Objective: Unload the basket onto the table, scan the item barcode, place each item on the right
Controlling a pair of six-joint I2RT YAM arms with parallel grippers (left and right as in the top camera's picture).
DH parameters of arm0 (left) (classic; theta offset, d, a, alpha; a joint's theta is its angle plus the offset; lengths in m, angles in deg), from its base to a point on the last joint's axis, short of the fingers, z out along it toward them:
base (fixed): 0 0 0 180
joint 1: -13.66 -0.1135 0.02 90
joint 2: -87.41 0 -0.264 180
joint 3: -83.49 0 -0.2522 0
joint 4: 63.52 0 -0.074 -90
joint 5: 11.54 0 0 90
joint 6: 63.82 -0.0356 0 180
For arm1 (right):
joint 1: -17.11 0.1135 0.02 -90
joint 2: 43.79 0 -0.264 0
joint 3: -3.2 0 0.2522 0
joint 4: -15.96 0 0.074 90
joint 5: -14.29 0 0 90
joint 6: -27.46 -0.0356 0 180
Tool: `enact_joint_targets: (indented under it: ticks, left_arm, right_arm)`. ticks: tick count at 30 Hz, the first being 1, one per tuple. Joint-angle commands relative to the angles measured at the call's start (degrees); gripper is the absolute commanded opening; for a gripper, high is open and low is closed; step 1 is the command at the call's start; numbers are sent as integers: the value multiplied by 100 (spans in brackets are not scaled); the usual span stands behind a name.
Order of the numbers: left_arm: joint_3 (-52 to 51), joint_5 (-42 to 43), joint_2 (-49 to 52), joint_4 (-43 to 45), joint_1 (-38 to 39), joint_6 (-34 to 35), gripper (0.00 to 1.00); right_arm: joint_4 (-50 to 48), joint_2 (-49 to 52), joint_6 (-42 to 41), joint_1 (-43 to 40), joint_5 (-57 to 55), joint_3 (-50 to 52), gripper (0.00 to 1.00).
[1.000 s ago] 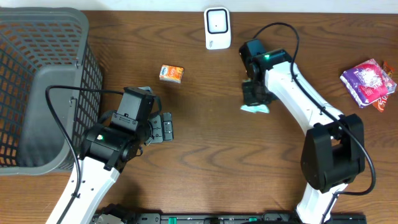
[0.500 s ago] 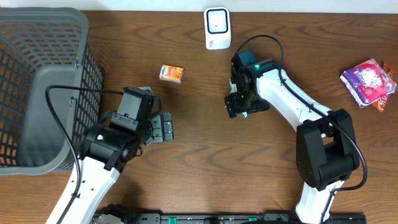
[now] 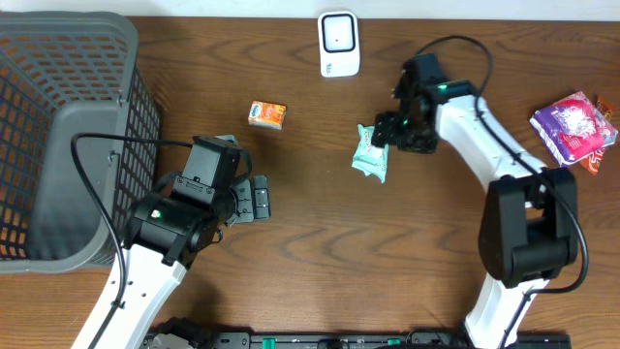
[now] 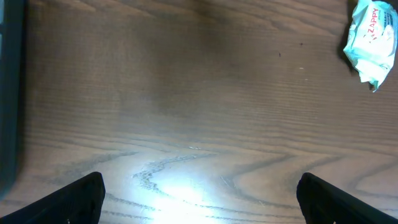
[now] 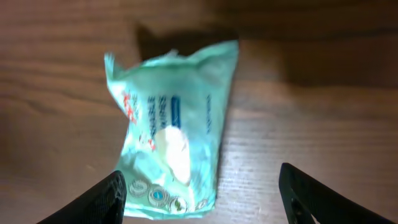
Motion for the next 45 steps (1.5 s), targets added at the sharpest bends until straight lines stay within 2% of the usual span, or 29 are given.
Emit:
enact_joint_targets:
  ticks: [1, 3, 6, 8, 14, 15, 19, 23, 27, 30, 32, 35, 40, 45]
  left_arm:
    - [7, -31, 7, -15, -26, -74, 98]
    - [7, -31, 7, -15, -26, -74, 98]
    - [7, -31, 7, -15, -24, -74, 98]
    - [7, -31, 7, -15, -26, -74, 98]
    - [7, -31, 7, -15, -26, -74, 98]
    - [7, -31, 7, -15, -26, -74, 98]
    - [7, -31, 7, -15, -26, -74, 98]
    - [7, -31, 7, -15, -26, -74, 98]
    - [7, -31, 7, -15, -26, -74, 98]
    - [7, -31, 7, -15, -26, -74, 98]
    - [7, -31, 7, -15, -26, -74, 98]
    - [7, -31, 7, -15, -26, -74, 98]
    - [7, -31, 7, -15, -26, -74, 98]
    - [7, -31, 7, -15, -26, -74, 98]
  right_arm:
    - [-83, 348, -160, -74, 811, -103, 74]
    - [-131, 525, -162, -48, 861, -103, 74]
    - [-111, 811, -164, -9, 894, -101, 68]
    - [-131, 979, -164, 22, 942, -101, 59]
    - [-142, 1213, -203, 87, 957, -103, 15]
    - [-136, 1189, -293, 70, 1040, -166, 1]
    - [-144, 1182, -306, -22, 1886, -656, 1]
    - [-358, 1182, -752, -61, 2277, -1458, 1]
    - [-1086, 1182, -1451, -22, 2280, -2118, 1]
    - [-1985, 1182, -1987, 35, 2236, -2361, 1]
    - [-2594, 1182, -2323, 85, 1971, -2369, 1]
    - [-2918, 1191, -2761, 181, 1102, -2369, 1]
    - [-3182, 1294, -2747, 376, -146, -2367, 1]
    - [-3851, 1552, -2693, 426, -267, -2369, 1]
